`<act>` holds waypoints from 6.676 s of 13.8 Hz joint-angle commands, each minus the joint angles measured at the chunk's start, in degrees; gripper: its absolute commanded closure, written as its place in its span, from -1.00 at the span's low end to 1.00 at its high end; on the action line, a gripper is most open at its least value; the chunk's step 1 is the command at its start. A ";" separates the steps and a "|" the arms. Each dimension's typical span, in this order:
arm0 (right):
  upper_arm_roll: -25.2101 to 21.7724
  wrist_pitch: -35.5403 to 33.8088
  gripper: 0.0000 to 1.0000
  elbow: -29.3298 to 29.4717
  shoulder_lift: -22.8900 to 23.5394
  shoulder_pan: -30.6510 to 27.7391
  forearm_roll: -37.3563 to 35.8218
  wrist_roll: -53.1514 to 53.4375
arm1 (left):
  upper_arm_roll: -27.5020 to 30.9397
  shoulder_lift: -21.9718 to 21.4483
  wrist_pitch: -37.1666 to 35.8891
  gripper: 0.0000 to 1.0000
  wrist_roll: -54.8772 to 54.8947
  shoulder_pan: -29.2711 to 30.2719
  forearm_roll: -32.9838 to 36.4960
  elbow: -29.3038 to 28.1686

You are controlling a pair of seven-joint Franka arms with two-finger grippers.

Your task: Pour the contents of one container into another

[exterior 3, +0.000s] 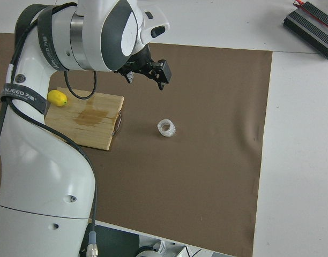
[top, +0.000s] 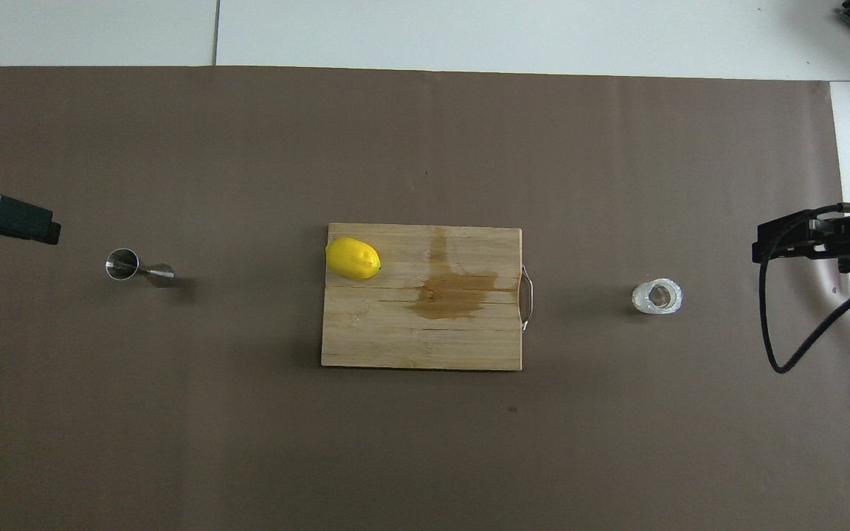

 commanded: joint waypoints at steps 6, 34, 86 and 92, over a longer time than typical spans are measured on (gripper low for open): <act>0.33 0.18 -1.00 0.03 -0.08 -0.65 0.06 -0.69 | 0.29 0.44 -0.88 -1.00 -0.36 -0.55 0.88 1.03; 0.33 0.09 -1.00 -0.06 0.01 -0.65 0.06 -0.69 | 0.90 13.71 -1.84 -1.00 -25.29 14.12 -12.46 -0.73; 0.33 0.09 -1.00 -0.06 -0.08 -0.65 0.06 -0.69 | 0.82 27.86 -1.05 -1.00 -42.01 28.10 -65.39 -25.34; 0.33 0.09 -1.00 0.03 -0.08 -0.65 0.06 -0.69 | 0.82 27.69 -0.96 -1.00 -42.01 27.67 -66.36 -25.78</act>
